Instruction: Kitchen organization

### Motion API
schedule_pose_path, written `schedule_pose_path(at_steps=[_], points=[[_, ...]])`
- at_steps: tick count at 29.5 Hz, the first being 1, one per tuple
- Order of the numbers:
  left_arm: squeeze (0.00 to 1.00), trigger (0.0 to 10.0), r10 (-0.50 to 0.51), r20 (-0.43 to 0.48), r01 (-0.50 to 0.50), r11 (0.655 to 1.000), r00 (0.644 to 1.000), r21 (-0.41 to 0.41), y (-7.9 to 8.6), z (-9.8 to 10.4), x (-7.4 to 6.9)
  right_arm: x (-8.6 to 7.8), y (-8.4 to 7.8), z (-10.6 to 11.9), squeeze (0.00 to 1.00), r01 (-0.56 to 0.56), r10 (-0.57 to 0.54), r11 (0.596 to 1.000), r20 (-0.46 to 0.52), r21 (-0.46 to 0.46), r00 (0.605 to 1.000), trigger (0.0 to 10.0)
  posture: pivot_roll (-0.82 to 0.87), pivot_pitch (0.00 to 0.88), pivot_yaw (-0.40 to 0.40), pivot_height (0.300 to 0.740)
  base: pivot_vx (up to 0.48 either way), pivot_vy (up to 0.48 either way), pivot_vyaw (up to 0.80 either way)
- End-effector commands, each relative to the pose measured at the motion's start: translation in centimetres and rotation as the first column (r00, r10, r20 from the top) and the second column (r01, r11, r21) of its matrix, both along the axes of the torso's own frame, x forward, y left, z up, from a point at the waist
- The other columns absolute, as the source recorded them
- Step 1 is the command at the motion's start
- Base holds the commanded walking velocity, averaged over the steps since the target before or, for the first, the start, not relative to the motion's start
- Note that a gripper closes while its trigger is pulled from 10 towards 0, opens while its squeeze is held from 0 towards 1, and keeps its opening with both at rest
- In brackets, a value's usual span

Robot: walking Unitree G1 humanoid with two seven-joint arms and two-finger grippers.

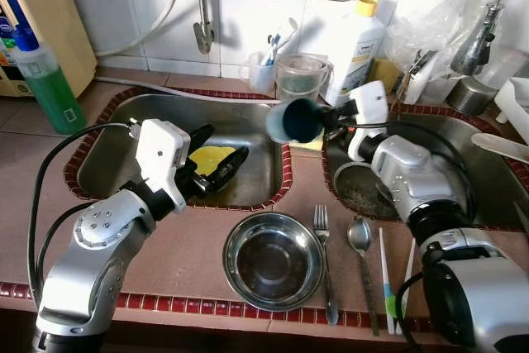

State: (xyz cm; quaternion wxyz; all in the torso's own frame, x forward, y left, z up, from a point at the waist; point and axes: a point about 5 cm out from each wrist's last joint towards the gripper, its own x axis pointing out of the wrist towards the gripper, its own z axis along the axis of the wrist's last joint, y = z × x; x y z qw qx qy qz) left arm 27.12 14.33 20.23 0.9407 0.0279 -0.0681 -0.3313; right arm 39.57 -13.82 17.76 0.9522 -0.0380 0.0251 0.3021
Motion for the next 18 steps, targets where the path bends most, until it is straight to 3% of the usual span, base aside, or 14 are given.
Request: schedule_pose_path(at_steps=[1,5,18], points=[[0.00,10.0,0.001,0.005,-0.001,1.000,1.000,0.003,0.0,0.3,-0.3,0.3,0.1,1.0,0.00,-0.008,0.008,1.000,0.030,0.005,1.000,10.0,0.01,0.089,-0.057,0.740,0.000,0.000,0.00],[0.00,10.0,0.006,-0.009,-0.006,1.000,1.000,-0.002,0.1,0.2,-0.8,0.4,0.6,1.0,0.00,-0.044,0.044,0.999,0.017,0.011,0.999,10.0,0.02,0.116,-0.054,0.740,0.000,0.000,0.00],[0.00,10.0,-0.023,-0.084,0.026,0.999,0.996,0.039,0.0,-0.5,-2.7,0.5,0.6,0.3,0.00,-0.015,0.017,0.998,-0.033,0.063,0.999,10.0,0.03,0.201,-0.019,0.740,0.000,0.000,0.00]])
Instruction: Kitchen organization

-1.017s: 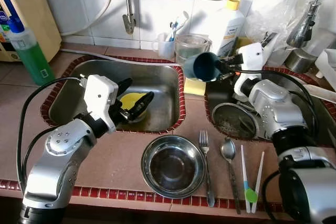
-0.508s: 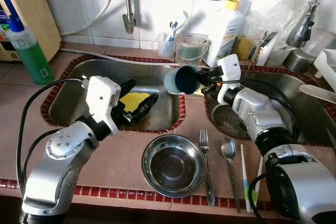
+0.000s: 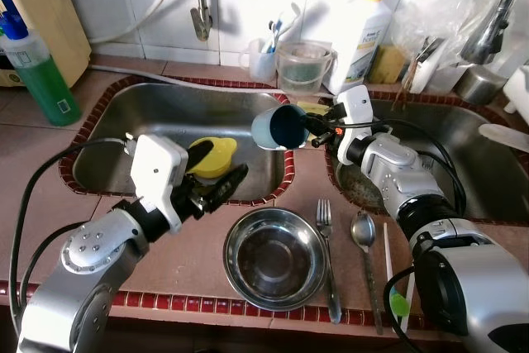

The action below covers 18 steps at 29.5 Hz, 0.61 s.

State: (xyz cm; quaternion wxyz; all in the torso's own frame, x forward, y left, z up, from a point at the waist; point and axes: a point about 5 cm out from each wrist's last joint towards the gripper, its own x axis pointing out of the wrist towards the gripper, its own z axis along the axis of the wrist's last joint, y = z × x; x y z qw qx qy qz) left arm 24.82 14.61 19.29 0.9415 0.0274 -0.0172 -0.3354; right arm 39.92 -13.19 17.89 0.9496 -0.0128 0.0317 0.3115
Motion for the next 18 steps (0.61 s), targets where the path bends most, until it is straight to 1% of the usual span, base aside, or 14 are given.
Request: schedule_pose_path(at_steps=[1,4,9,13,15,16,18], points=[[0.00,10.0,-0.022,0.009,0.022,1.000,1.000,0.004,-0.3,0.5,-0.4,0.1,0.0,0.0,0.00,0.011,-0.011,1.000,-0.016,0.028,1.000,10.0,0.03,0.210,-0.015,0.740,0.000,0.000,0.00],[0.00,10.0,-0.025,-0.003,0.025,1.000,1.000,0.008,-0.2,0.5,-0.5,0.1,0.0,-0.1,0.00,0.014,-0.012,0.998,-0.031,0.053,0.999,10.0,0.03,0.226,-0.006,0.740,0.000,0.000,0.00],[0.00,10.0,-0.030,-0.014,0.030,1.000,0.999,0.009,-0.3,0.5,-0.7,0.1,0.4,-0.1,0.00,-0.003,0.004,0.999,-0.032,0.046,0.999,10.0,0.04,0.237,-0.003,0.740,0.000,0.000,0.00],[0.00,10.0,-0.032,-0.022,0.032,0.999,0.999,0.006,-0.3,0.6,-0.9,0.0,1.7,0.6,0.00,-0.103,0.104,0.991,-0.011,0.089,0.995,10.0,0.04,0.244,-0.003,0.740,0.000,0.000,0.00],[0.00,10.0,-0.031,-0.025,0.031,0.999,0.999,0.007,-0.3,0.6,-1.0,-0.1,2.0,0.8,0.00,-0.121,0.121,0.989,0.003,0.081,0.993,10.0,0.05,0.245,-0.004,0.740,0.000,0.000,0.00],[0.00,10.0,-0.029,-0.028,0.029,1.000,0.999,0.007,-0.2,0.6,-1.1,-0.2,2.6,0.9,0.00,-0.168,0.167,0.981,0.011,0.096,0.986,10.0,0.05,0.245,-0.004,0.740,0.000,0.000,0.00],[0.00,10.0,-0.028,-0.028,0.028,1.000,0.999,0.008,-0.2,0.5,-1.1,-0.3,2.9,1.0,0.00,-0.188,0.187,0.977,0.018,0.101,0.982,10.0,0.05,0.245,-0.004,0.740,0.000,0.000,0.00]])
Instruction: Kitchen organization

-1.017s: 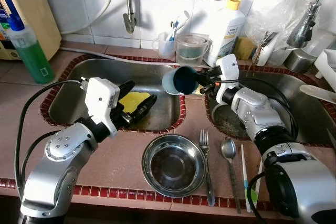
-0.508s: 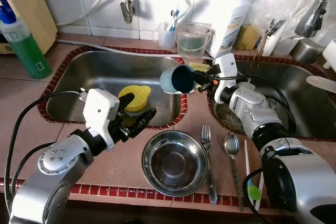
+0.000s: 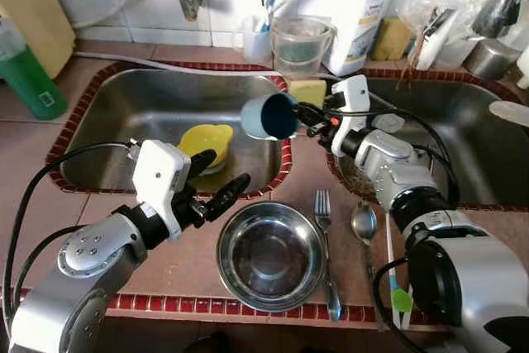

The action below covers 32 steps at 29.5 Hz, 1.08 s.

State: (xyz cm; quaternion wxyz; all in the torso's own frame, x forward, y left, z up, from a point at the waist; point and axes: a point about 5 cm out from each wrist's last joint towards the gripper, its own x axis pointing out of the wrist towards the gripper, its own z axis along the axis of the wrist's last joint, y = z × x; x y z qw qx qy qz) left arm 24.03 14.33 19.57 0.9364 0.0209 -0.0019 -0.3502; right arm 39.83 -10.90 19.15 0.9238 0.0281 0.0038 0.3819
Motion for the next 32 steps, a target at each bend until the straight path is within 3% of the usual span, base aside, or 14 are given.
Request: schedule_pose_path(at_steps=[1,6,7,8,9,10,11,12,32], points=[[0.00,10.0,0.004,0.005,-0.004,1.000,1.000,0.008,0.06,0.27,-0.35,-0.22,0.74,-0.20,0.00,-0.053,0.053,0.999,-0.011,0.004,0.999,10.0,0.05,0.244,-0.006,0.740,0.000,0.000,0.00],[0.00,10.0,0.006,0.002,-0.006,1.000,1.000,0.009,0.07,0.30,-0.41,-0.32,1.21,-0.28,0.00,-0.070,0.070,0.998,-0.008,-0.001,0.998,10.0,0.06,0.239,-0.005,0.740,0.000,0.000,0.00],[0.00,10.0,0.006,0.002,-0.006,1.000,1.000,0.010,0.07,0.30,-0.39,-0.36,1.24,-0.36,0.09,-0.075,0.075,0.997,-0.011,-0.002,0.997,10.0,0.06,0.237,-0.004,0.740,0.000,0.000,0.00],[0.00,10.0,0.006,0.002,-0.006,1.000,1.000,0.010,0.07,0.30,-0.39,-0.36,1.24,-0.36,0.09,-0.075,0.075,0.997,-0.011,-0.002,0.997,10.0,0.06,0.237,-0.004,0.740,0.000,0.000,0.00],[0.00,10.0,0.006,0.003,-0.006,1.000,1.000,0.010,0.06,0.31,-0.38,-0.37,1.25,-0.38,0.29,-0.077,0.077,0.997,-0.011,-0.003,0.997,10.0,0.05,0.237,-0.004,0.740,0.000,0.000,0.00],[0.00,10.0,0.005,0.003,-0.005,1.000,1.000,0.009,0.06,0.34,-0.35,-0.35,1.20,-0.38,0.62,-0.074,0.074,0.997,-0.013,-0.003,0.997,10.0,0.05,0.237,-0.004,0.740,0.000,0.000,0.00],[0.00,10.0,0.005,0.003,-0.005,1.000,1.000,0.009,0.05,0.35,-0.33,-0.34,1.15,-0.41,0.77,-0.072,0.071,0.997,-0.016,-0.003,0.997,10.0,0.05,0.236,-0.004,0.740,0.000,0.000,0.00],[0.00,10.0,0.002,0.003,-0.002,1.000,1.000,0.009,0.01,0.34,-0.33,-0.35,1.00,-0.46,1.00,-0.070,0.070,0.998,-0.018,-0.003,0.997,10.0,0.05,0.233,-0.003,0.740,0.000,0.000,0.00],[0.00,10.0,0.006,0.009,-0.006,1.000,1.000,0.001,-0.08,0.40,0.16,-0.05,0.36,0.06,0.99,-0.020,0.020,1.000,0.001,0.009,1.000,10.0,0.04,0.218,-0.004,0.740,0.000,0.000,0.00]])
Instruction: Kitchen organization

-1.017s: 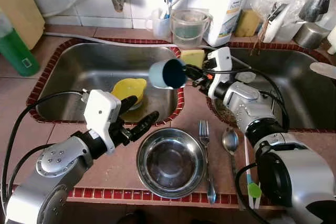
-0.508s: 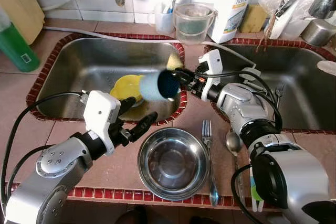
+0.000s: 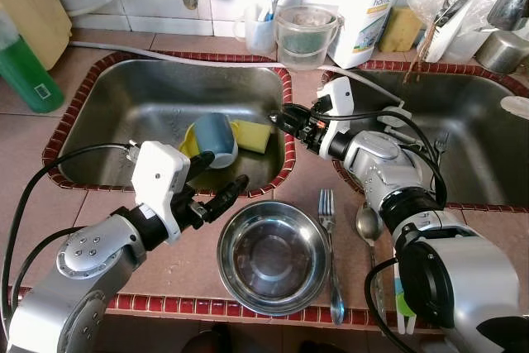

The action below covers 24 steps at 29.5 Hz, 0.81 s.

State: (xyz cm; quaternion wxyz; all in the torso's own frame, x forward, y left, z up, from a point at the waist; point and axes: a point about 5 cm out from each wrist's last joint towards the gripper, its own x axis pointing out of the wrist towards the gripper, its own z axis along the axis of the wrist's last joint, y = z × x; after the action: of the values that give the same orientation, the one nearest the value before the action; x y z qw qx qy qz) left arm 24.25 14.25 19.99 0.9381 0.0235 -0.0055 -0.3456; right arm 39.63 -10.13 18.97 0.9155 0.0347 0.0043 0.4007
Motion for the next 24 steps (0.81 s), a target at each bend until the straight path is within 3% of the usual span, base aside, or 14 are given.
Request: schedule_pose_path(at_steps=[1,2,7,19,24], points=[[0.00,10.0,-0.002,0.001,0.002,1.000,1.000,-0.002,0.0,0.0,0.0,0.2,-0.5,0.3,0.99,0.025,-0.025,1.000,0.010,0.001,1.000,10.0,0.04,0.218,-0.004,0.740,0.000,0.000,0.00],[0.00,10.0,0.003,0.006,-0.003,1.000,1.000,-0.007,0.1,0.1,0.2,0.3,-0.6,0.8,0.00,0.046,-0.047,0.999,0.030,0.017,0.998,10.0,0.04,0.211,-0.006,0.740,0.000,0.000,0.00],[0.00,10.0,0.012,0.018,-0.011,1.000,1.000,-0.018,0.1,0.2,0.8,0.6,-1.0,2.3,0.00,0.062,-0.069,0.995,0.088,0.074,0.994,10.0,0.03,0.187,-0.009,0.740,0.000,0.000,0.00],[0.00,10.0,0.041,0.066,-0.037,0.998,0.997,-0.056,0.0,0.7,3.1,0.4,-1.1,4.9,0.00,0.093,-0.117,0.990,0.247,0.104,0.962,10.0,0.00,0.115,-0.019,0.740,0.000,0.000,0.00],[0.00,10.0,0.113,0.097,-0.104,0.991,0.989,-0.090,0.6,1.1,5.4,-0.6,-1.6,5.6,0.00,0.135,-0.163,0.985,0.340,0.105,0.926,10.0,-0.01,0.074,-0.024,0.740,0.000,0.000,0.00]])
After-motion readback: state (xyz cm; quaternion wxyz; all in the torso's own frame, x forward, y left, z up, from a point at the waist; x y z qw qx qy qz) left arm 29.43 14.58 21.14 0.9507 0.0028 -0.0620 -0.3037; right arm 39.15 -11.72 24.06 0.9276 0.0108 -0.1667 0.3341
